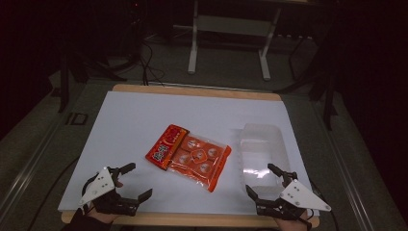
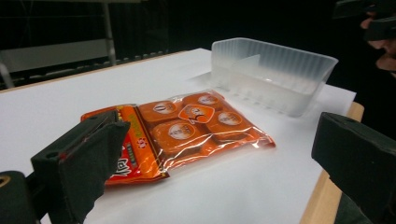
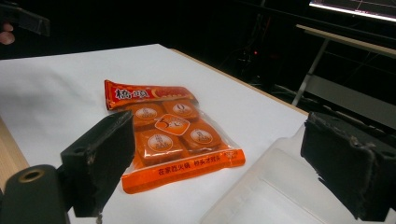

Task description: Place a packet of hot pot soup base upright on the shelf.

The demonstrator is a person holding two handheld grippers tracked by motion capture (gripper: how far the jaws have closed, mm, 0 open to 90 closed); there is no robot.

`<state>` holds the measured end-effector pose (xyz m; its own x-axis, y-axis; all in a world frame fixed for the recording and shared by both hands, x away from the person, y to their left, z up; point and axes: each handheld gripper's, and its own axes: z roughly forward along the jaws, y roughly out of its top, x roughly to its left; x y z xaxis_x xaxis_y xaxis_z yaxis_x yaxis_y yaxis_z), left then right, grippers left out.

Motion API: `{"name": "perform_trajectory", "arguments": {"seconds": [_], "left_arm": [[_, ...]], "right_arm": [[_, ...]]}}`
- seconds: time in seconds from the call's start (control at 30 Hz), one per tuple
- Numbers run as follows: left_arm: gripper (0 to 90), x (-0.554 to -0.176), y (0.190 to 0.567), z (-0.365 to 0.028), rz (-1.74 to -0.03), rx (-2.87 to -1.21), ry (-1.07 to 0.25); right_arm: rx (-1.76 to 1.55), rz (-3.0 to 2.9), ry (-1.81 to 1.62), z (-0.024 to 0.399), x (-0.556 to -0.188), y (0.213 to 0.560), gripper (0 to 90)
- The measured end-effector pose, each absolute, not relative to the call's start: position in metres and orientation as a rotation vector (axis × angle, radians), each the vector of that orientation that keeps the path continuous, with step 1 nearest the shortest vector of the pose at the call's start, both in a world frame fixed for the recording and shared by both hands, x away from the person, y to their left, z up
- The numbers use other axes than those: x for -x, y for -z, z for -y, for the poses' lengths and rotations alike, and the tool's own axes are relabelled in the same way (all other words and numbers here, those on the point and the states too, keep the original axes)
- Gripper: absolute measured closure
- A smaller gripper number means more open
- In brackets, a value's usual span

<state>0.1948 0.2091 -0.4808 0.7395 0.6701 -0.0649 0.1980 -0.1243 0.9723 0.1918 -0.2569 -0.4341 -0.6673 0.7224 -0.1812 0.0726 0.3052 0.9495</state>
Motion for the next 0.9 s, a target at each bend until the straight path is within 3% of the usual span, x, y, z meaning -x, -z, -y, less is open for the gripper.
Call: {"name": "perform_trajectory", "arguments": {"seconds": [0.53,0.9], "left_arm": [[2.1,-0.231,0.488,-0.215,-0.804,-1.689,-0.560],[2.3,-0.263,0.504,-0.219,-0.881,-1.714,-0.466]], "right_arm": [[-0.676,-1.980,-1.384,0.251,-0.188,0.433,10.0],[-0.679,-1.987,-1.389,0.250,-0.188,0.434,10.0]]}}
